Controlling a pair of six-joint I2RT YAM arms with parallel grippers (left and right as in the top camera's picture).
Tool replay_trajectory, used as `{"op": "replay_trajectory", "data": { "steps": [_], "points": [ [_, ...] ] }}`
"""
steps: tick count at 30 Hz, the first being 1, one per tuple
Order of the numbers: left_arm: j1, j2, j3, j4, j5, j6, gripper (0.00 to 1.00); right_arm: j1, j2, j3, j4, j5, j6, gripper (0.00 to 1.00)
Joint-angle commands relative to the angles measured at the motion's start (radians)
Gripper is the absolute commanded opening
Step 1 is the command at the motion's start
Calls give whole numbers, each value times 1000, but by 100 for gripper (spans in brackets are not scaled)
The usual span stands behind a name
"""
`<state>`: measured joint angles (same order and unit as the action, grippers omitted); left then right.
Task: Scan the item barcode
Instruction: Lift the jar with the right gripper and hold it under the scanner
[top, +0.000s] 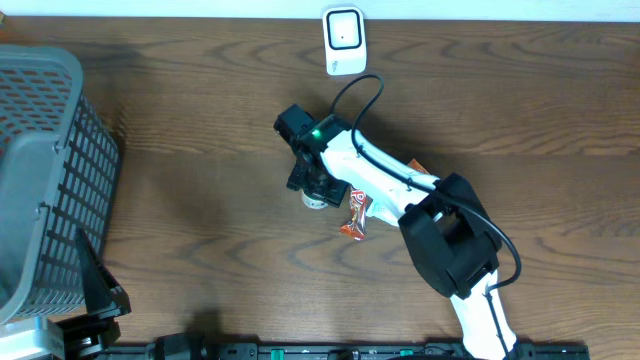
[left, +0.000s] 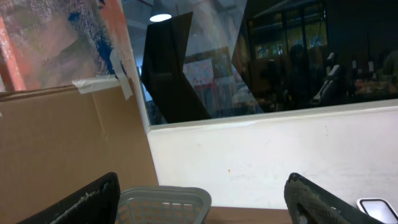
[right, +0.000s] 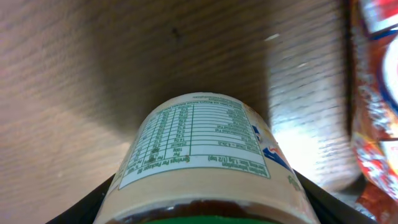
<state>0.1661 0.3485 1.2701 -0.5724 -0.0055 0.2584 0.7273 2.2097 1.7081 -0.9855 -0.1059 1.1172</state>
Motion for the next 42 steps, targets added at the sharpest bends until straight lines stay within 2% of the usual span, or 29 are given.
{"op": "replay_trajectory", "data": {
  "steps": [1, 7, 14, 20, 26, 31, 35, 38, 42],
  "points": [
    [-7, -13, -3, 3, -4, -9, 85, -25, -1, 16, -6, -230, -161, 50],
    [-6, -13, -5, 0, -6, -9, 85, -100, -7, 63, -150, -558, -291, 42],
    [-5, -13, -10, -3, -5, -10, 85, -178, -7, 76, -297, -832, -403, 41],
    [11, -13, -10, -3, -2, -10, 85, -189, -7, 76, -316, -998, -463, 45],
    [32, -13, -10, -3, -1, -11, 85, -189, -7, 76, -315, -1002, -509, 43],
    [32, -13, -13, -3, -1, -50, 85, -195, -7, 90, -282, -1031, -633, 36],
    [37, -13, -21, -3, -1, -55, 85, -214, -7, 159, -264, -1019, -713, 35],
    [54, -13, -21, -3, -1, -99, 85, -222, -7, 246, -244, -890, -719, 35],
    [89, -13, -21, -3, -1, -188, 85, -222, -7, 414, -237, -551, -718, 35]
  ]
}}
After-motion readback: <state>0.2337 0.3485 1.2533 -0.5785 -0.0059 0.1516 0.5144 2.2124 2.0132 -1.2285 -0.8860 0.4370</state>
